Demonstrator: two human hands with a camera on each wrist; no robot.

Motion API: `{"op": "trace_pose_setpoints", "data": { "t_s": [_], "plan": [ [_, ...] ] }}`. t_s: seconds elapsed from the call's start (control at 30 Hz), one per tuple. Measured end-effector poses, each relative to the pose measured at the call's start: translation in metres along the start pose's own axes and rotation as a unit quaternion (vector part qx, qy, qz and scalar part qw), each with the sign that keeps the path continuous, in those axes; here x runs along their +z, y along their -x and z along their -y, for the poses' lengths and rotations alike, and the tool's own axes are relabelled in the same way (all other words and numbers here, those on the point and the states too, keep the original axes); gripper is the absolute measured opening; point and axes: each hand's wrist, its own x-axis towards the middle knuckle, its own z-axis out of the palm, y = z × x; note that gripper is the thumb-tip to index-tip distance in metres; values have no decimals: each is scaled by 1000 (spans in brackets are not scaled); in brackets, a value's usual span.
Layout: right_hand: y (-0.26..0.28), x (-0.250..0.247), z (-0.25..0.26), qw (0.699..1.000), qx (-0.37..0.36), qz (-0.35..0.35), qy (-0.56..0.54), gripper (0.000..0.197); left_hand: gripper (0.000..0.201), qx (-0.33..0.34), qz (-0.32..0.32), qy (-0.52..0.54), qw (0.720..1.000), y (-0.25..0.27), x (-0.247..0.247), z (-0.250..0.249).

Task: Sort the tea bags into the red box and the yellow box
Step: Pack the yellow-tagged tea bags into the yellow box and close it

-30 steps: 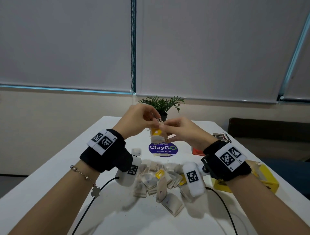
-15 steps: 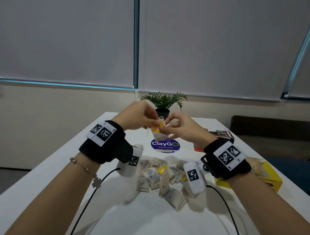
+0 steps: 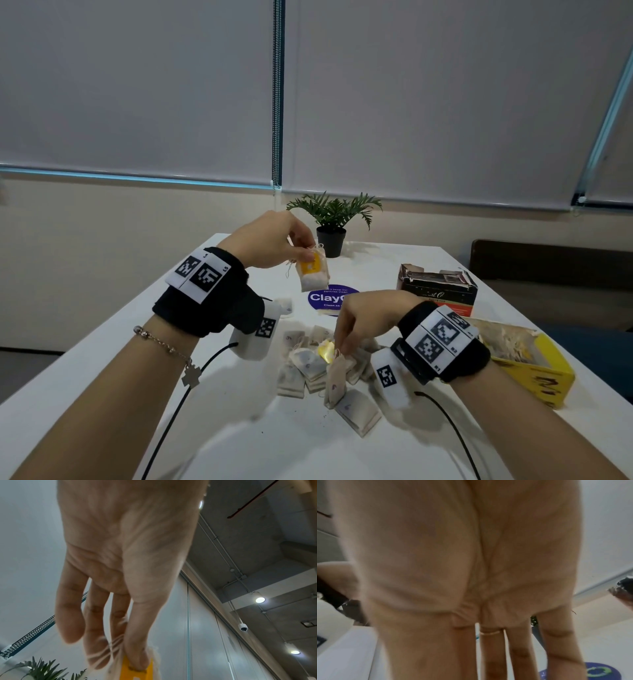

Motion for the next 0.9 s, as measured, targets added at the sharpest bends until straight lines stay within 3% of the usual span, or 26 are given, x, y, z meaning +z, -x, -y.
{"op": "trace_pose_setpoints", "data": {
  "t_s": [0.17,0.37,0.5,0.7,0.9],
  "plan": [
    [4,-6,-7,995,-24,-65,-78,16,6,2,22,19,1000,2,-1,0],
    [-1,3,-1,998,-41,17,-35,20,5,-2,51,21,998,1,2,-1],
    [-1,4,1,997,-48,-11,-68,13,10,7,65,38,997,-1,5,1],
    [-6,15,9,995,-52,72,-47,41,15,13,72,44,996,-1,6,1],
    [-9,15,13,996,-42,78,-2,20,14,15,81,45,996,-1,6,2]
  ]
}}
